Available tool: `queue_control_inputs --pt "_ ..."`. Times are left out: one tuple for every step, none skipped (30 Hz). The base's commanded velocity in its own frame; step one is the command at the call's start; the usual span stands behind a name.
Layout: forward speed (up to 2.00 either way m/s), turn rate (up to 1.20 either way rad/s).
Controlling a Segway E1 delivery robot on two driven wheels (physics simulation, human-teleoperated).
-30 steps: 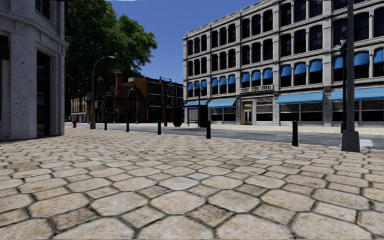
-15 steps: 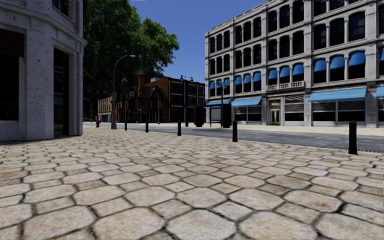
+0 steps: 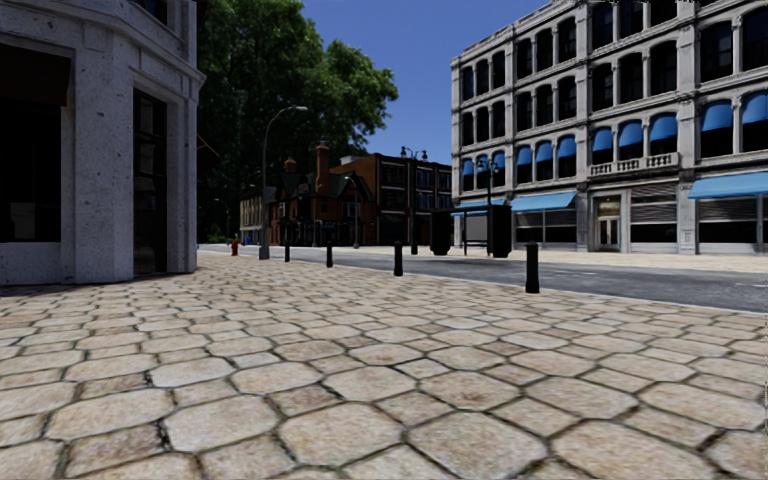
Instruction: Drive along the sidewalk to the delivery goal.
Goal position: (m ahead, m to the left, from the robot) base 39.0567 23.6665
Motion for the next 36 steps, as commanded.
queue_control_inputs --pt "1.99 0.36" --pt "1.99 0.36" --pt "1.99 0.36" --pt "1.99 0.36" --pt "1.99 0.36" --pt "1.99 0.36" --pt "1.98 0.36" --pt "1.98 0.36" --pt "1.98 0.36" --pt "1.98 0.36" --pt "1.98 0.36" --pt "1.98 0.36" --pt "1.98 0.36" --pt "1.98 0.36" --pt "1.98 0.36" --pt "1.98 0.36" --pt "1.98 0.36" --pt "1.98 0.36" --pt "1.98 0.36" --pt "1.98 0.36" --pt "1.98 0.36" --pt "1.98 0.36" --pt "1.98 0.36" --pt "1.98 0.36" --pt "1.98 0.36" --pt "1.98 0.36" --pt "1.98 0.36" --pt "1.98 0.36" --pt "1.98 0.36" --pt "1.98 0.36" --pt "1.98 0.36" --pt "1.98 0.36" --pt "1.98 0.36" --pt "1.98 0.36" --pt "1.98 0.36" --pt "1.98 0.36"
